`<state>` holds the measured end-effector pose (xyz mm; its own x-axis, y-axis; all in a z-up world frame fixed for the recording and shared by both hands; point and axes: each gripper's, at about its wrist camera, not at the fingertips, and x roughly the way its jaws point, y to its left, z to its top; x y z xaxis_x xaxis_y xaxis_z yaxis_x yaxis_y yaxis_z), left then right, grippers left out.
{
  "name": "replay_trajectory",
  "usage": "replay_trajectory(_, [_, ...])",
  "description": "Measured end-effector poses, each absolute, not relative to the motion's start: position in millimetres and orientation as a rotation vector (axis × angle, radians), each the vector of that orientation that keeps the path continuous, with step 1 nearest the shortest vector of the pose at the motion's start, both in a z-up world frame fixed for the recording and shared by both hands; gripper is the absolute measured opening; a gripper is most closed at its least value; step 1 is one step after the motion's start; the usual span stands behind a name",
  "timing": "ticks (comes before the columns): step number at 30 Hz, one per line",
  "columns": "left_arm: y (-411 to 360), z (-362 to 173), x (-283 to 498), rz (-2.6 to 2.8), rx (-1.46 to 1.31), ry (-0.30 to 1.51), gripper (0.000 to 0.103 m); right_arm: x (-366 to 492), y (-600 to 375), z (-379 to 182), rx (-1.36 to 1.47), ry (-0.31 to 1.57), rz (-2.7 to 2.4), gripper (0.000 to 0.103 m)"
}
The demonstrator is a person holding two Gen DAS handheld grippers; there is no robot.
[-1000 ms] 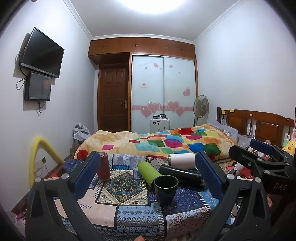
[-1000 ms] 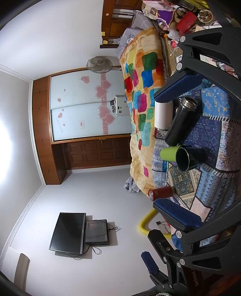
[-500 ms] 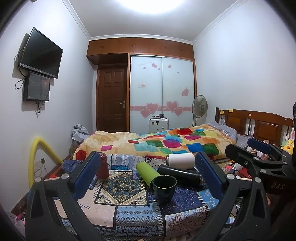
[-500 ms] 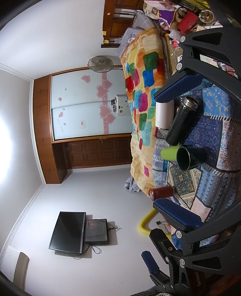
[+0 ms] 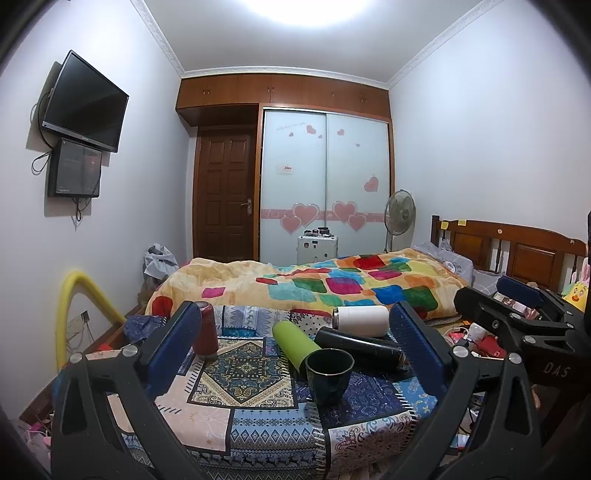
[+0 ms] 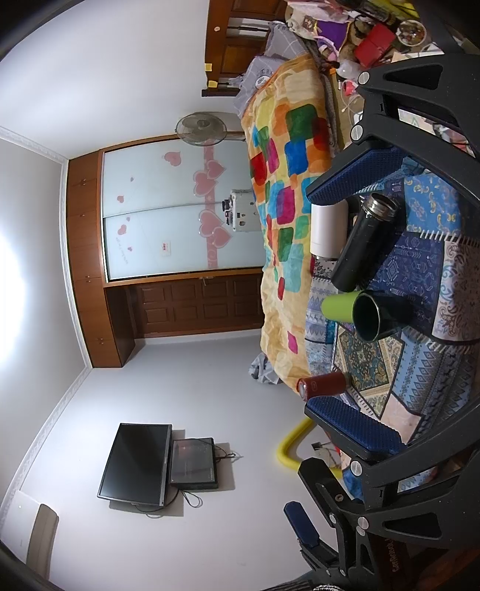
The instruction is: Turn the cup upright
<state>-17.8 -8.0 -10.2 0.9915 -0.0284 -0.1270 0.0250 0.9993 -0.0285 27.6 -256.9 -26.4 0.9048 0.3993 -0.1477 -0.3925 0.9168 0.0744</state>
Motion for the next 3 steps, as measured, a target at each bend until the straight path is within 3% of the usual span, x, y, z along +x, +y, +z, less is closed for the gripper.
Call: replay_trajectory(3, [-8.8, -10.2, -17.9, -0.024, -0.023, 0.128, 0.103, 27.8, -257.2, -26.5, 0.045, 0.162, 0.41, 0.103])
